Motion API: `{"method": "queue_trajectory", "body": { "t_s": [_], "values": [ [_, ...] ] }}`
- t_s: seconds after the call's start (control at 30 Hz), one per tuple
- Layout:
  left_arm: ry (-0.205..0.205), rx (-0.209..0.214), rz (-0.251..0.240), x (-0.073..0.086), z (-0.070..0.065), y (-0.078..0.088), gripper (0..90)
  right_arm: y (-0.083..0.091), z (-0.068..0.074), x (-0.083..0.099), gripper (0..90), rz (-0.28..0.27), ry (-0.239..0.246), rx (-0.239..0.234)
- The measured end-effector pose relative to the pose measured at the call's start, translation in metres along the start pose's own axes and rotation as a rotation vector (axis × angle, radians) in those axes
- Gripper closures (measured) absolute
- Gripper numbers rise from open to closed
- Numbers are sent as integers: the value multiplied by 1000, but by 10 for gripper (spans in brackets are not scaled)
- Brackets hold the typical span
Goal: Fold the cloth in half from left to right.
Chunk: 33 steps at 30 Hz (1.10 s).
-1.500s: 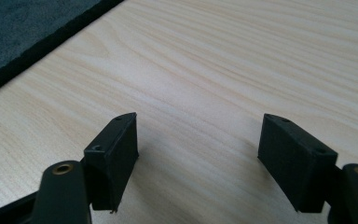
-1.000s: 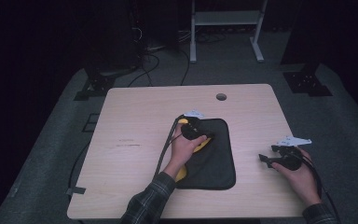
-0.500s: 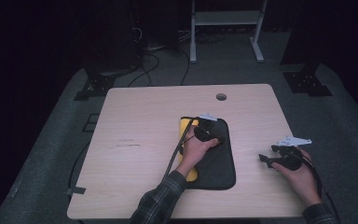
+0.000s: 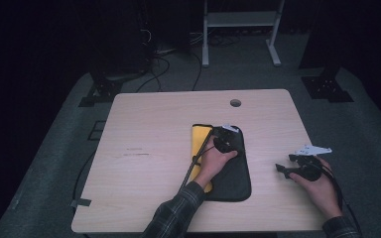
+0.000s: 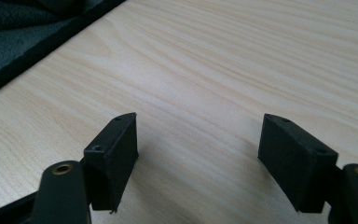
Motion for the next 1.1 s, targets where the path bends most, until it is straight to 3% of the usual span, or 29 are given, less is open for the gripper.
{"method": "queue_trajectory", "body": {
  "t_s": [0.17, 0.27, 0.3, 0.33, 0.37, 0.4, 0.57, 0.6, 0.63, 0.87, 1.0, 1.1],
  "values": [
    [-14, -3, -30, -1, 0, 18, 795, 0, 0, 0, 270, 0, 0, 0],
    [-31, -30, -53, 2, 2, 39, 772, 0, 0, 0, 270, 1, 0, 0],
    [-31, -30, -53, 2, 2, 39, 764, 0, 0, 0, 270, 1, 0, 0],
    [-35, -44, -67, 5, 5, 51, 753, 0, 0, 0, 270, 1, 0, 0],
    [-35, -44, -67, 5, 5, 51, 750, 0, 0, 0, 270, 1, 0, 0],
    [-39, -67, -68, 11, 9, 63, 741, 0, 0, 0, 270, 0, 0, 0],
    [-30, -115, -88, 26, 21, 86, 717, 0, 0, 0, 270, 0, 1, 0],
    [-26, -143, -91, 35, 29, 96, 707, 0, 0, 0, 270, 0, 1, 0],
    [-26, -143, -91, 35, 29, 96, 702, 0, 0, 0, 270, 0, 1, 0],
    [31, -234, -79, 61, 63, 119, 676, 1, 0, 1, 270, -1, 2, -1],
    [62, -275, -45, 76, 78, 119, 667, 1, 0, 1, 270, -1, 3, -1],
    [70, -285, -34, 80, 82, 119, 661, 1, 0, 1, 270, -1, 2, -1]
  ]
}}
Point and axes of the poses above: each handheld gripper's, and its own axes: y roughly backward along the jaws, x roughly out of its underside, z roughly to its left, the point moved 9 cm from there along -y, roughly forward along the jaws, and after that the axes turned 7 degrees about z, right-handed, at the moved point
